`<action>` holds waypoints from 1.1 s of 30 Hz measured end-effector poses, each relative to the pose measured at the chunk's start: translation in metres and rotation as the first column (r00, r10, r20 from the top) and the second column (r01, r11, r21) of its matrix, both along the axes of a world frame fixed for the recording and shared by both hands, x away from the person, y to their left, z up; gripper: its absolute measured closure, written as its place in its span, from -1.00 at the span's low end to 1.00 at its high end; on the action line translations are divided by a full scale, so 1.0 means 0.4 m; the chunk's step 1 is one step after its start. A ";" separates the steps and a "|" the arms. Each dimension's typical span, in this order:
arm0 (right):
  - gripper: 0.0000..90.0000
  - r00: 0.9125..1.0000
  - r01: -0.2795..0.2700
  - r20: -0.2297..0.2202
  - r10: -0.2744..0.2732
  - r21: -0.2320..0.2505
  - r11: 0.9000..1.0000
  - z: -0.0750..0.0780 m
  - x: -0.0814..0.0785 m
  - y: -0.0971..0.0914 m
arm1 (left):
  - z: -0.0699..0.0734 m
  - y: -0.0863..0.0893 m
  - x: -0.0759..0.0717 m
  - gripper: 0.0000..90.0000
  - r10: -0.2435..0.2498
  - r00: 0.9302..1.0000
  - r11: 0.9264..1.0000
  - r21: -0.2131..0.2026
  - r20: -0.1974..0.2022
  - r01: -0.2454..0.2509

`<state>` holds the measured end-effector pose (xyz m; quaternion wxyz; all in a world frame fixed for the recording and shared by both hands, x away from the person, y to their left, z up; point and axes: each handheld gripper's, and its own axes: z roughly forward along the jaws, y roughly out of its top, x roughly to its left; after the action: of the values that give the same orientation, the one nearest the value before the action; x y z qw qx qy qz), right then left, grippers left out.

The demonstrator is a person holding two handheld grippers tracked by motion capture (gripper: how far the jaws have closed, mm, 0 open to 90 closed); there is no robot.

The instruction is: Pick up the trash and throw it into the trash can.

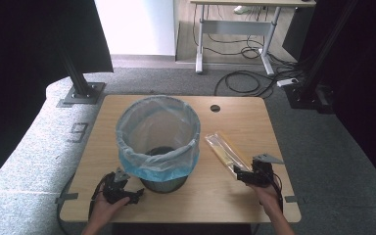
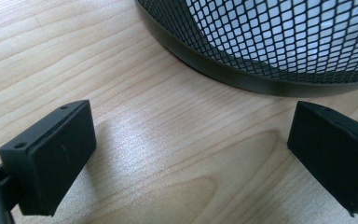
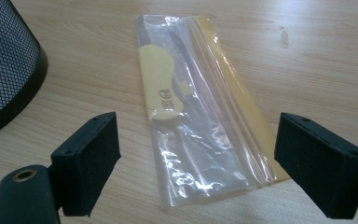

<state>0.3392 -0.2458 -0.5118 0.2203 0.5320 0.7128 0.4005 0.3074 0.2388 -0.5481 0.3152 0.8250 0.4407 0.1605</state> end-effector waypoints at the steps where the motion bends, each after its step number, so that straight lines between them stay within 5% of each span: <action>1: -0.70 1.000 0.000 0.000 0.000 0.000 1.000 0.000 0.000 0.000 | 0.000 0.000 0.000 -0.98 0.000 1.000 1.000 0.000 0.000 0.000; 19: -0.69 1.000 0.001 0.005 -0.001 -0.021 1.000 -0.012 0.031 0.011 | 0.000 0.000 0.000 -0.98 0.000 1.000 1.000 0.000 0.000 0.000; 33: -0.69 0.999 -0.047 0.014 0.048 -0.058 0.997 -0.013 0.062 0.045 | 0.000 -0.001 0.001 -0.98 0.000 1.000 1.000 -0.001 0.001 0.000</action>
<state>0.3640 -0.2277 -0.5170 0.2315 0.5052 0.7348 0.3889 0.3076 0.2384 -0.5481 0.3159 0.8249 0.4405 0.1605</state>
